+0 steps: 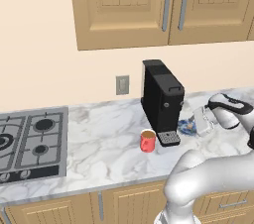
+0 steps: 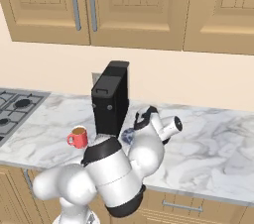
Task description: Take a sugar cube from the saucer and place it inside the coffee. Then, grab milk from the fridge and place it next to the coffee on the counter to sweeten the coffee.
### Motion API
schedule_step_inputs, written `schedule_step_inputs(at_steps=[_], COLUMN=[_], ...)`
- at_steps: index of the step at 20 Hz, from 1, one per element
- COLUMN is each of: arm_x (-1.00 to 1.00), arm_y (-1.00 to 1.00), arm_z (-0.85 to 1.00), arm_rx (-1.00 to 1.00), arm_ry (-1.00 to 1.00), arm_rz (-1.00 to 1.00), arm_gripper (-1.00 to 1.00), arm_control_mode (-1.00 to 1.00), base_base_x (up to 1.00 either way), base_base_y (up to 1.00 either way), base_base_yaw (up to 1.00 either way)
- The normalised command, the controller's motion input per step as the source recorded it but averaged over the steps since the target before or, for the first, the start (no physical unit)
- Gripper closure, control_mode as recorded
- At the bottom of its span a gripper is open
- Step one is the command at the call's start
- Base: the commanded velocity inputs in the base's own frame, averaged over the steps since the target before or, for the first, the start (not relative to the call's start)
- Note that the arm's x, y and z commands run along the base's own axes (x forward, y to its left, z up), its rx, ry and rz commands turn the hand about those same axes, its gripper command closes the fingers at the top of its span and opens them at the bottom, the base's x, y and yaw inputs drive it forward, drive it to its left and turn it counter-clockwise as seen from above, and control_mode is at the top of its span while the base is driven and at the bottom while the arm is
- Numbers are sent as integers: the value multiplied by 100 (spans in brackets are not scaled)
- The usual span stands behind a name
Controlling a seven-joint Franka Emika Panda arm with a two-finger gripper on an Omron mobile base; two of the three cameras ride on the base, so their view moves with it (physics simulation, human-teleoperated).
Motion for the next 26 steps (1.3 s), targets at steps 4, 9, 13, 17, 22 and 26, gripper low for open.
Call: schedule_step_inputs(at_steps=[4, 9, 13, 17, 22, 26], arm_x=[26, 15, 0, 0, -16, -60], arm_y=[0, 0, 0, 0, 0, 0], arm_z=[-14, -16, -13, 0, 0, 24], arm_rx=[0, 0, 0, 0, 0, 0], arm_ry=[1, 2, 1, 0, -1, -10], arm_rz=[0, 0, 0, 0, 0, -2], arm_gripper=[-100, 100, 100, 100, 100, 100], arm_control_mode=[-100, -100, -100, -100, -100, -100], base_base_x=[0, 0, 0, 0, 0, 0], base_base_y=[0, 0, 0, 0, 0, 0], base_base_yaw=[0, 0, 0, 0, 0, 0])
